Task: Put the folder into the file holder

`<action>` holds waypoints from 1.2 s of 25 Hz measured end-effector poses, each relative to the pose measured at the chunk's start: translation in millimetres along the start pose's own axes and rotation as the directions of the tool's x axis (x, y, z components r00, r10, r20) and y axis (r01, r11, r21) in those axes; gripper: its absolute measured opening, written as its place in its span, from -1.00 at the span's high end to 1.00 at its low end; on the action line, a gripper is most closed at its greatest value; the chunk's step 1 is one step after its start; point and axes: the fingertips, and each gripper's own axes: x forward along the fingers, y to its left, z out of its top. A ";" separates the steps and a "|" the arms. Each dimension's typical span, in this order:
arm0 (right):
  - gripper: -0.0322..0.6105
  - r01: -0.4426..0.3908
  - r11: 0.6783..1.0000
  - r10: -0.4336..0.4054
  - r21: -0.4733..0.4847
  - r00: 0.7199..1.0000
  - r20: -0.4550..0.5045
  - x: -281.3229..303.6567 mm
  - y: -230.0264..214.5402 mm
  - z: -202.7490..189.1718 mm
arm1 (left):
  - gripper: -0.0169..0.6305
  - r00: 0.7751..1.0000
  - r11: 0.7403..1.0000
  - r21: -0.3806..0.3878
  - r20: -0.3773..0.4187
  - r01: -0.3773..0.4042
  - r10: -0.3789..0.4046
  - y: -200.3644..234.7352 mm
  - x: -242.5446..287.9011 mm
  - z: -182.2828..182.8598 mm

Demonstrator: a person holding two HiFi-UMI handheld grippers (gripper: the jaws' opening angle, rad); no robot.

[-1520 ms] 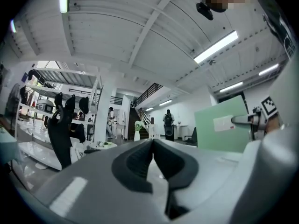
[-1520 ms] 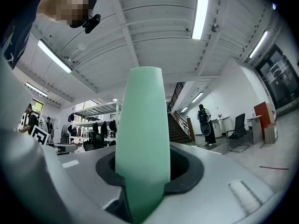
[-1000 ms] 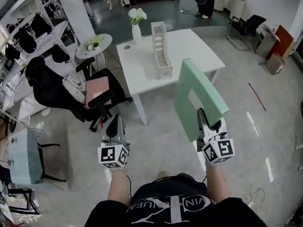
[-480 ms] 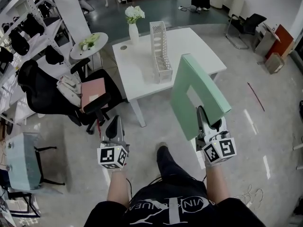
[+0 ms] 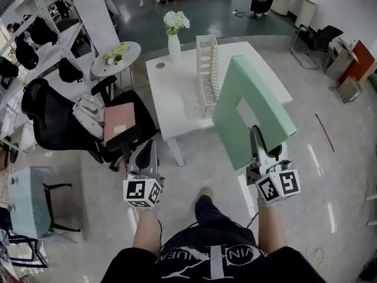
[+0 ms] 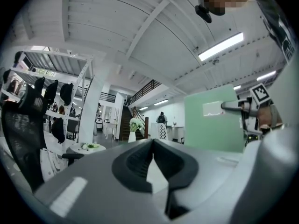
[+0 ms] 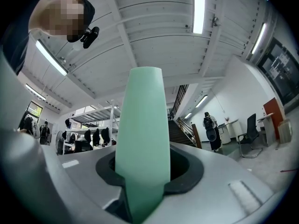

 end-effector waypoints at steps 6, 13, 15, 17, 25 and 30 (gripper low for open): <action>0.39 -0.008 1.000 0.009 -0.005 1.000 0.015 53.3 -17.3 7.9 | 0.95 1.000 1.000 0.009 0.011 0.008 -0.009 7.7 53.1 6.3; 0.38 -0.026 1.000 0.026 0.001 0.999 0.028 113.5 -42.1 5.9 | 0.95 1.000 1.000 0.014 0.013 -0.009 0.009 24.8 112.1 7.2; 0.38 -0.027 1.000 0.027 0.006 0.999 0.030 129.8 -49.0 5.5 | 0.95 1.000 1.000 0.012 0.012 -0.009 0.009 27.0 128.9 6.7; 0.39 -0.022 1.000 0.021 0.011 0.999 0.034 146.5 -55.9 4.9 | 0.95 1.000 1.000 0.011 0.012 -0.005 0.005 27.9 146.2 6.1; 0.38 -0.018 1.000 0.018 0.003 0.999 0.035 207.4 -65.5 -6.6 | 0.95 0.999 0.999 0.018 0.012 0.031 -0.031 26.3 207.3 -3.1; 0.38 0.000 1.000 0.000 0.007 1.000 0.031 234.1 -67.0 -14.1 | 0.95 0.999 0.999 0.008 0.005 0.037 -0.037 34.3 230.6 -9.4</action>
